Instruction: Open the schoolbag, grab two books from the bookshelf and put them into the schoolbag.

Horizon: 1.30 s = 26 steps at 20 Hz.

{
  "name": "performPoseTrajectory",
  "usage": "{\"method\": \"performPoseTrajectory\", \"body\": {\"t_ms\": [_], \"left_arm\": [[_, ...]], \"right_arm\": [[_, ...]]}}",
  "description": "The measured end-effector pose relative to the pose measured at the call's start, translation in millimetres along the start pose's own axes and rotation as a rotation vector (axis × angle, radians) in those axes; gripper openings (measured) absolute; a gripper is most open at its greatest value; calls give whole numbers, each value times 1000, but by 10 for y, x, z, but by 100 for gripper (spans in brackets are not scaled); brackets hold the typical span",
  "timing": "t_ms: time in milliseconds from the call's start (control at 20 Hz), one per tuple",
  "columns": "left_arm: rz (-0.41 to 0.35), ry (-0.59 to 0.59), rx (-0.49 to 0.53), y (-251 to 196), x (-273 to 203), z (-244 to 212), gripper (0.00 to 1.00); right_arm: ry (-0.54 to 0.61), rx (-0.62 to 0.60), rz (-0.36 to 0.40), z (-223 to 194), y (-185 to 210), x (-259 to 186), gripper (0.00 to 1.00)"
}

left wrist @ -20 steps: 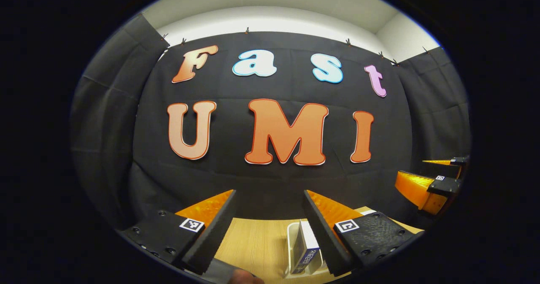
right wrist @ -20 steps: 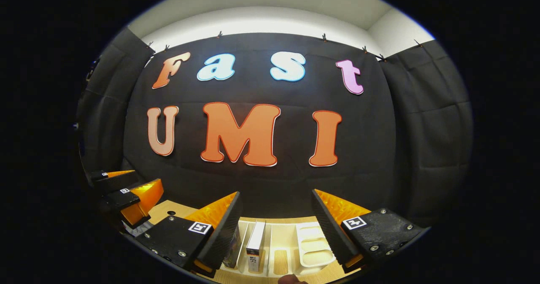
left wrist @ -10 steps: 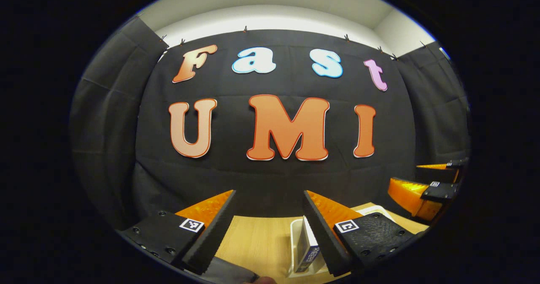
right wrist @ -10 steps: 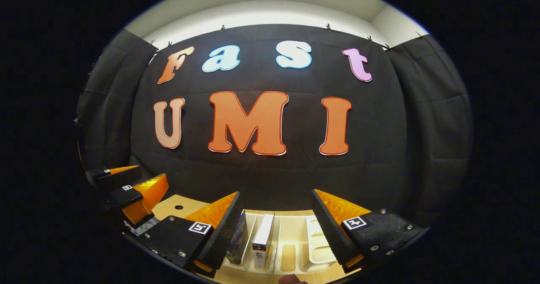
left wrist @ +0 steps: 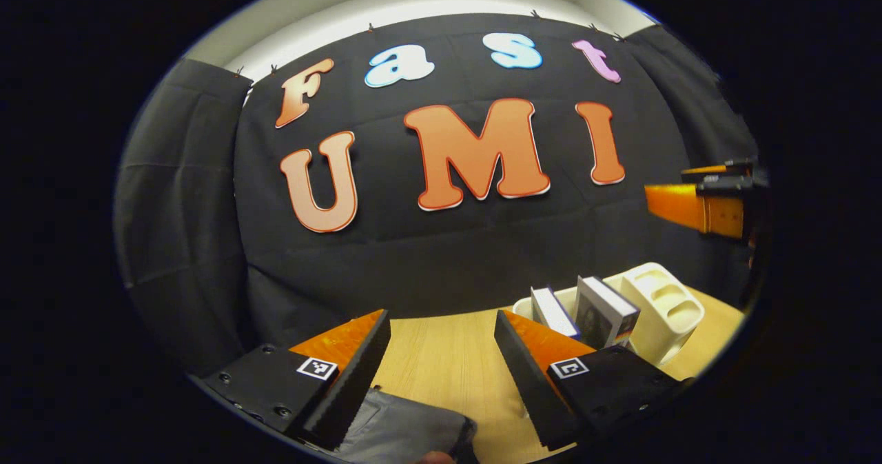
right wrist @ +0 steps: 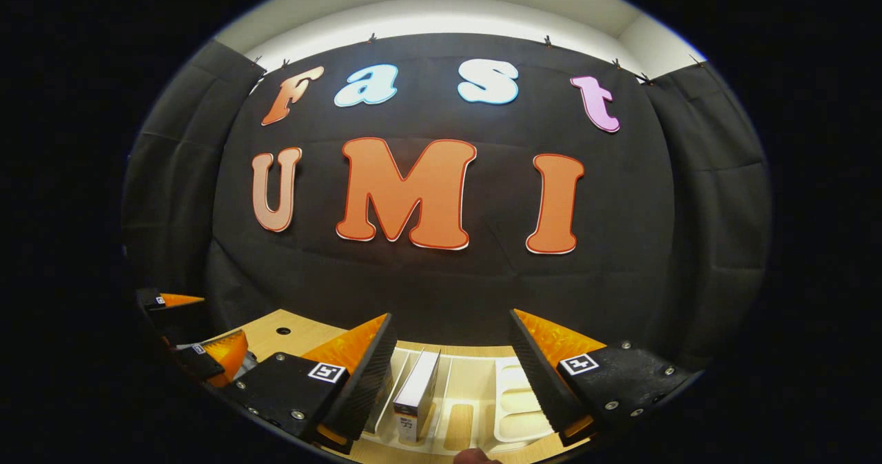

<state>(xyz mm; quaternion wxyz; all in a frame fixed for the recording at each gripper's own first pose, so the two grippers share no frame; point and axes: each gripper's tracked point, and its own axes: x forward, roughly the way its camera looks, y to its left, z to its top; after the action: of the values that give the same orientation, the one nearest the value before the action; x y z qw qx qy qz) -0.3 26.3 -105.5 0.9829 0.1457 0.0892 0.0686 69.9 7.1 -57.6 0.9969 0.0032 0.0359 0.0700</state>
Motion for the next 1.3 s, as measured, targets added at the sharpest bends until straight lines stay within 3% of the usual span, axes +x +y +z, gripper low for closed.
{"method": "performPoseTrajectory", "body": {"t_ms": [650, 1300], "left_arm": [[45, 308, 372, -75, -160, -1531, 97], [85, 514, 515, -45, -522, -2484, 97]], "right_arm": [[-18, -33, 11, -142, -106, 400, 97], [19, -30, 49, -339, -136, 543, 97]]}}
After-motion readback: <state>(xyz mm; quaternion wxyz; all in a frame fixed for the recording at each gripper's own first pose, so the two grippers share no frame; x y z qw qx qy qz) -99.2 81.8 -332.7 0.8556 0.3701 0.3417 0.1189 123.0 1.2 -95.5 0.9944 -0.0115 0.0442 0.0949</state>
